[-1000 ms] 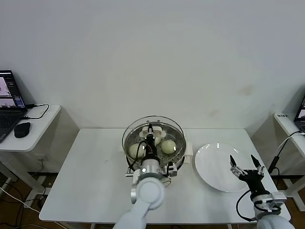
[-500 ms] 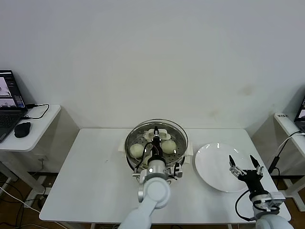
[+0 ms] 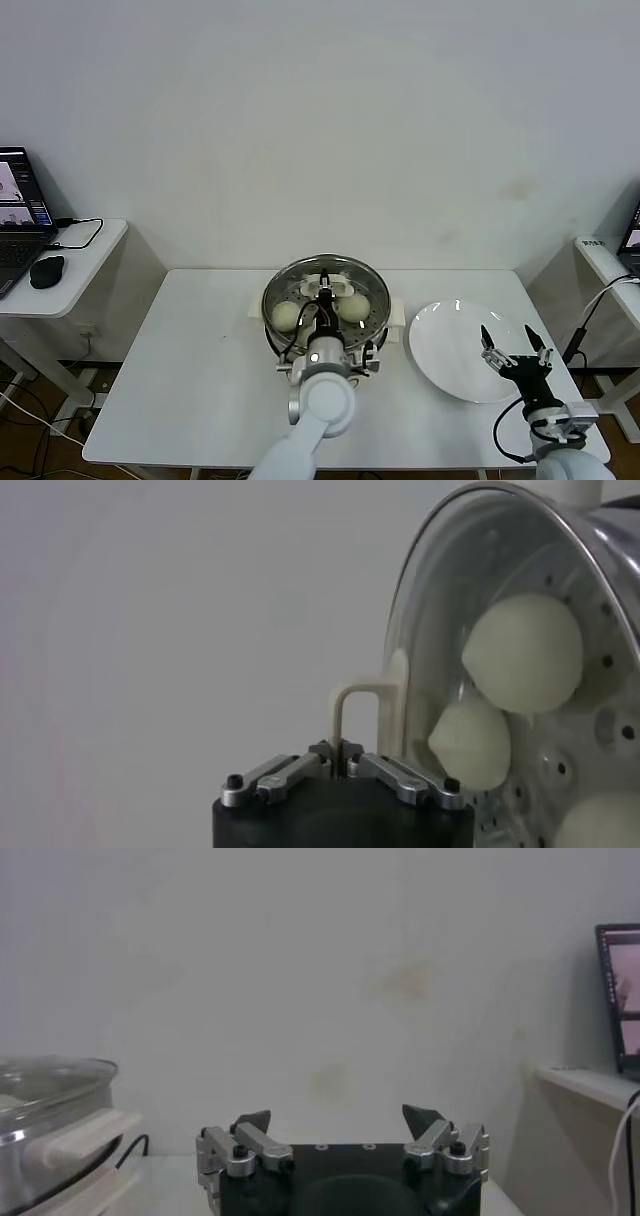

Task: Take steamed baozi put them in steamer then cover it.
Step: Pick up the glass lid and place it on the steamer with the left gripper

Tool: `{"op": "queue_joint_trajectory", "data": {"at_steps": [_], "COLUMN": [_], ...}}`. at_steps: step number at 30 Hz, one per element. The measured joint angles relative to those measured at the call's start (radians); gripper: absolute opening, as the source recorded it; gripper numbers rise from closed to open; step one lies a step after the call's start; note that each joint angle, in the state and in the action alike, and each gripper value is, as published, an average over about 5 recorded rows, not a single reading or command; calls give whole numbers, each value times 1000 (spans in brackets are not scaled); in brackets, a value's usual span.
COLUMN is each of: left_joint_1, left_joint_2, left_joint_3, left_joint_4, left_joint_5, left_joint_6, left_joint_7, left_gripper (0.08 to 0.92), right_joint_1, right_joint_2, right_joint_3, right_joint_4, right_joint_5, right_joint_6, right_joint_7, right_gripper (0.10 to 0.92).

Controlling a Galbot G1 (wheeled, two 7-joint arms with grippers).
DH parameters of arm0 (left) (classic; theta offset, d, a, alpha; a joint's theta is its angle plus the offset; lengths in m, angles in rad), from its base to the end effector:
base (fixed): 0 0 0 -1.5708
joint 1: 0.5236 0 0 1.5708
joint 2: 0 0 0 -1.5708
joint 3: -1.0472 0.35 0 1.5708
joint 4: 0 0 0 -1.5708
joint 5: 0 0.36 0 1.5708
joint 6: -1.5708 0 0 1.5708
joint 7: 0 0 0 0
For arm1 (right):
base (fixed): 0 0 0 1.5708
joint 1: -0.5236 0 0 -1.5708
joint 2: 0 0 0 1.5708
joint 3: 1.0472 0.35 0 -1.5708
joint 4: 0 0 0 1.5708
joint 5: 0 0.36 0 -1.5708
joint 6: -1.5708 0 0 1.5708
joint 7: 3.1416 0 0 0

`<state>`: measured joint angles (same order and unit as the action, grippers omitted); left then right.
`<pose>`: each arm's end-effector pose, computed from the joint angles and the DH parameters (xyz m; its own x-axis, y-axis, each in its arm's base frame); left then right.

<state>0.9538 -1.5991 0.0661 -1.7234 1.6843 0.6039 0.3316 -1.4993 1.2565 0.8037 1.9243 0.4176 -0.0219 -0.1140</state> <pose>0.3214 -0.2062 -0.2607 -0.9986 -0.0200 0.0490 0.0485 0.0256 0.9985 0.2109 -0.1585 -0.3086 -0.9987 0.0256 0.0450 0.0267 0.9993 0.0243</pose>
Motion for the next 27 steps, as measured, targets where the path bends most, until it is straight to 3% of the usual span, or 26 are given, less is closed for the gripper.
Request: {"op": "queue_joint_trajectory", "data": {"at_steps": [27], "left_joint_1": [17], "left_joint_2": [-1], "left_joint_3": [-17], "left_joint_4": [25], "left_joint_5": [1], "left_joint_6": [-7], "left_joint_7": [-39], "left_gripper": [121], "right_joint_1": [-3], "right_joint_2": [2], "right_joint_3": [1], "right_joint_4": [0], "right_joint_5": [-9], "right_joint_6": [6], "right_joint_7": [-3], "right_gripper": [823]}}
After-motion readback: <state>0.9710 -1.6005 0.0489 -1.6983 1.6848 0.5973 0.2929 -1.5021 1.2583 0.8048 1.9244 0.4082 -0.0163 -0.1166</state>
